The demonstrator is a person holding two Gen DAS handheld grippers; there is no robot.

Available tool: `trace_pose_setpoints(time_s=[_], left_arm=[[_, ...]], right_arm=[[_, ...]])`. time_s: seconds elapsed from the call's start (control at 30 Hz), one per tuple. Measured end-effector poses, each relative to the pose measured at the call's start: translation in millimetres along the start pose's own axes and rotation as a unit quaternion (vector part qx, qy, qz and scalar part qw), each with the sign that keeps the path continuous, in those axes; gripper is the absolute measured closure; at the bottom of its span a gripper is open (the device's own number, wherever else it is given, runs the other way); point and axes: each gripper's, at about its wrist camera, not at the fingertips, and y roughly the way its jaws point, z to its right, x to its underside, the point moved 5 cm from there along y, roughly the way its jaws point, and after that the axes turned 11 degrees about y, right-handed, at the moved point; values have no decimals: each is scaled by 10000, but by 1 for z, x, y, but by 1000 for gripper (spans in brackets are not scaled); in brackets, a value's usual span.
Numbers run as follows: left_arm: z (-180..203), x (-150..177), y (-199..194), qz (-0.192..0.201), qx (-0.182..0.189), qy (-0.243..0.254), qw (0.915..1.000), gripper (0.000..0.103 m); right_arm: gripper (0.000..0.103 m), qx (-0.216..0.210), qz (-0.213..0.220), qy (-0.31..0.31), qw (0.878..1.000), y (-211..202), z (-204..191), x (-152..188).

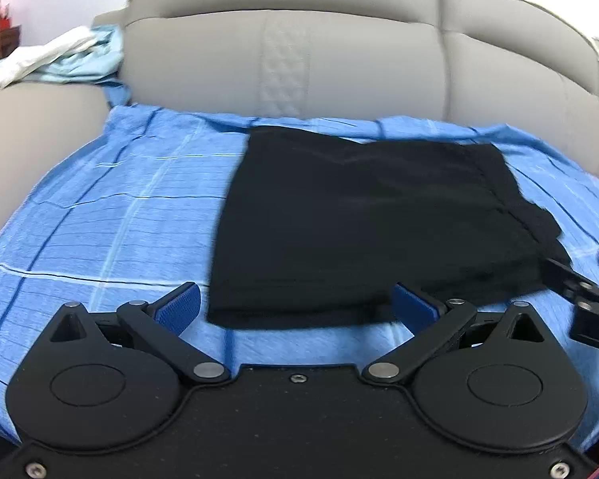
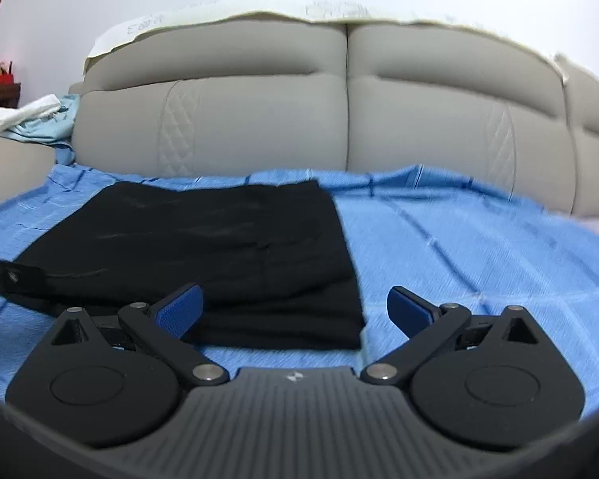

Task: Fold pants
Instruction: 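Lay the folded trousers flat and open both grippers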

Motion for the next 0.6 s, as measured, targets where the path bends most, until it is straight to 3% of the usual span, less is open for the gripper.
trace_pose_setpoints(time_s=[0.3, 0.6], left_arm=[[19, 16, 19, -517, 69, 118, 9986, 0], [21, 17, 27, -514, 41, 254, 9983, 0]], right_arm=[[0, -348, -411, -283, 9981, 3, -13, 19], [0, -262, -736, -383, 9962, 17, -20, 31]])
